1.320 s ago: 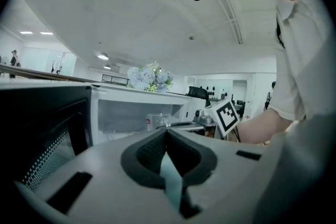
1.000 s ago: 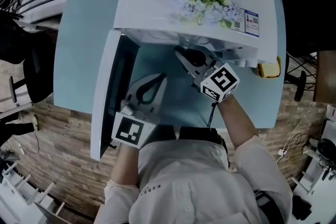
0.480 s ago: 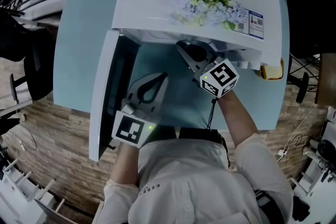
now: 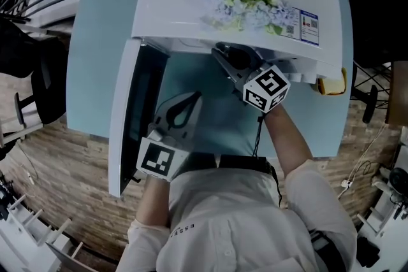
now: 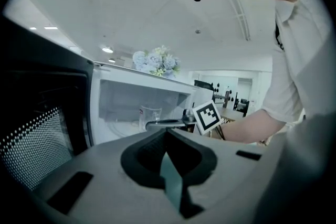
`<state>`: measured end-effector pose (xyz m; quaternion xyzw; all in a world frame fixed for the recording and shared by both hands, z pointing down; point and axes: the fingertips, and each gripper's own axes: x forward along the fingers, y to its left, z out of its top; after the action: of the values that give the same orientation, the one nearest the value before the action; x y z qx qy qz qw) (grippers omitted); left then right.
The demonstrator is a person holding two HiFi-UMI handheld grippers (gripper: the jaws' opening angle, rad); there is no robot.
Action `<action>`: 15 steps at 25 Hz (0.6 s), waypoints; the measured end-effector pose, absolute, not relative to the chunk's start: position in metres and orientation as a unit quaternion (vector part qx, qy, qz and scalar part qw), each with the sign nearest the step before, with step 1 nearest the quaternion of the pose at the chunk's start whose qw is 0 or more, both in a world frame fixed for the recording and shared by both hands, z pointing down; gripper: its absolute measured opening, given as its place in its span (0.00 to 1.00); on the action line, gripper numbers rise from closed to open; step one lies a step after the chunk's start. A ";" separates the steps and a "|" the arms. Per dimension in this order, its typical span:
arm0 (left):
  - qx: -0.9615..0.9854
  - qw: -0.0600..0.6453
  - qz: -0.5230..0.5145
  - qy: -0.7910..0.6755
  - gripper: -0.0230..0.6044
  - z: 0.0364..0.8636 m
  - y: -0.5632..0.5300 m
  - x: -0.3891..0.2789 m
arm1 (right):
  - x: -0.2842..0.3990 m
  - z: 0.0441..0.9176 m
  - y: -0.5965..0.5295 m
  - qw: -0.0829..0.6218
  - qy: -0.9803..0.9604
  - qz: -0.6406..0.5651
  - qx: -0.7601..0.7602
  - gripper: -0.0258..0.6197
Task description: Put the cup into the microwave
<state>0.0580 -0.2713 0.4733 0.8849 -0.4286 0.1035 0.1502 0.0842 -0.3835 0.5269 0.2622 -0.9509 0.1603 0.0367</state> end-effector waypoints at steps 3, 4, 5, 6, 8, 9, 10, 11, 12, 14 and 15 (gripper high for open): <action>0.887 0.165 0.089 -0.422 0.04 0.473 -0.271 0.060 | 0.085 0.531 -0.381 0.052 -0.952 0.161 0.257 0.23; 0.888 0.166 0.088 -0.421 0.04 0.473 -0.271 0.060 | 0.086 0.532 -0.381 0.057 -0.951 0.160 0.258 0.24; 0.888 0.165 0.088 -0.420 0.04 0.473 -0.272 0.061 | 0.088 0.533 -0.381 0.060 -0.950 0.160 0.260 0.24; 0.889 0.164 0.089 -0.419 0.04 0.474 -0.272 0.062 | 0.091 0.533 -0.381 0.061 -0.949 0.159 0.264 0.24; 0.890 0.164 0.089 -0.416 0.04 0.474 -0.272 0.063 | 0.096 0.532 -0.381 0.062 -0.947 0.156 0.273 0.25; 0.891 0.164 0.089 -0.414 0.04 0.474 -0.273 0.064 | 0.098 0.531 -0.381 0.063 -0.946 0.156 0.277 0.24; 0.892 0.162 0.089 -0.413 0.04 0.474 -0.273 0.065 | 0.100 0.531 -0.380 0.064 -0.945 0.156 0.281 0.24; 0.892 0.161 0.089 -0.412 0.04 0.474 -0.273 0.066 | 0.102 0.531 -0.379 0.066 -0.943 0.157 0.285 0.24; 0.893 0.158 0.089 -0.412 0.04 0.474 -0.273 0.067 | 0.104 0.532 -0.378 0.068 -0.942 0.157 0.290 0.24; 0.895 0.154 0.089 -0.409 0.04 0.472 -0.274 0.069 | 0.109 0.531 -0.373 0.070 -0.938 0.159 0.299 0.24; 0.896 0.150 0.089 -0.408 0.04 0.470 -0.274 0.071 | 0.112 0.529 -0.370 0.069 -0.936 0.158 0.306 0.24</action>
<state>0.0707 -0.2737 0.4700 0.8963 -0.4077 0.0890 0.1503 0.1122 -0.3702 0.5291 0.3055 -0.9364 0.1582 0.0691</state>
